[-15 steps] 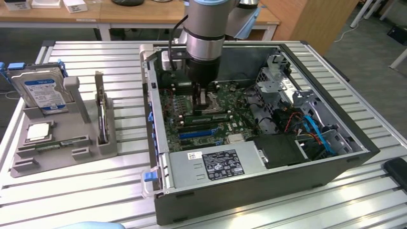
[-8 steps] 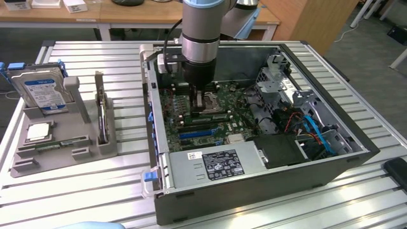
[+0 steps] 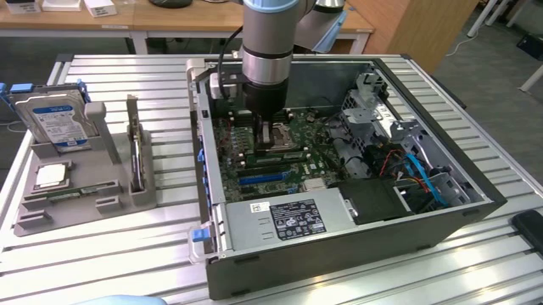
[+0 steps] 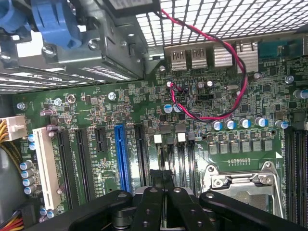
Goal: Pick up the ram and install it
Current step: 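Press down the ram until it locks into place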
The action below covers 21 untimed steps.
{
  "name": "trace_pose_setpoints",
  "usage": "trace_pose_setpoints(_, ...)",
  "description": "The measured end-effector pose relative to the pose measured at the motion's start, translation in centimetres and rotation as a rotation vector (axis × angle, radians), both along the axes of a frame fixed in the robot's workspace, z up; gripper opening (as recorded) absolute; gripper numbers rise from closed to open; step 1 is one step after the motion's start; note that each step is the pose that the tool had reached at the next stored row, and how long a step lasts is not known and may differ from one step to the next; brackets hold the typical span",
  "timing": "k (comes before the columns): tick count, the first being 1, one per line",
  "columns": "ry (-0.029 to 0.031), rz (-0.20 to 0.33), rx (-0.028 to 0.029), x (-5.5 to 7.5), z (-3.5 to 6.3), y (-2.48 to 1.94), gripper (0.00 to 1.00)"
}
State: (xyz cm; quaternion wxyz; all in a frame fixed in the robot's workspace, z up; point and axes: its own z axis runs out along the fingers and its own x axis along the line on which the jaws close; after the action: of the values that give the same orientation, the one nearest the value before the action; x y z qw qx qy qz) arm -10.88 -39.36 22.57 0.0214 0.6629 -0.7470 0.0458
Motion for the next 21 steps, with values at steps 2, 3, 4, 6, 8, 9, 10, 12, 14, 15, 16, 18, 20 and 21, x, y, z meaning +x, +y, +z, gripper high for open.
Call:
trace_pose_setpoints(2, -0.0015, 0.0, 0.0001, -0.01, -0.06, 0.0, 0.1)
trace_pose_setpoints(3, -0.0021, 0.0, 0.0, -0.02, -0.08, 0.0, 0.1)
trace_pose_setpoints(4, -0.0027, 0.0, 0.0, -0.03, -0.11, 0.0, 0.1)
trace_pose_setpoints(6, -0.0042, 0.0, -0.0001, -0.04, -0.15, 0.0, 0.1)
trace_pose_setpoints(8, -0.0058, 0.0, -0.0001, -0.06, -0.21, 0.0, 0.1)
trace_pose_setpoints(9, -0.0066, 0.0, 0.0, -0.07, -0.23, 0.0, 0.1)
trace_pose_setpoints(10, -0.0073, 0.0, 0.0, -0.08, -0.26, 0.0, 0.1)
trace_pose_setpoints(12, -0.0088, 0.0, -0.0002, -0.09, -0.3, 0.0, 0.1)
trace_pose_setpoints(14, -0.0105, 0.0, 0.0001, -0.11, -0.37, 0.0, 0.1)
trace_pose_setpoints(15, -0.0112, 0.0, 0.0, -0.12, -0.39, 0.0, 0.1)
trace_pose_setpoints(16, -0.0119, 0.0, -0.0001, -0.12, -0.41, 0.0, 0.1)
trace_pose_setpoints(18, -0.0127, 0.0, -0.0002, -0.13, -0.44, 0.0, 0.1)
trace_pose_setpoints(20, -0.0128, 0.0, -0.0001, -0.13, -0.44, 0.0, 0.1)
trace_pose_setpoints(21, -0.0129, 0.0, 0.0, -0.13, -0.44, 0.0, 0.1)
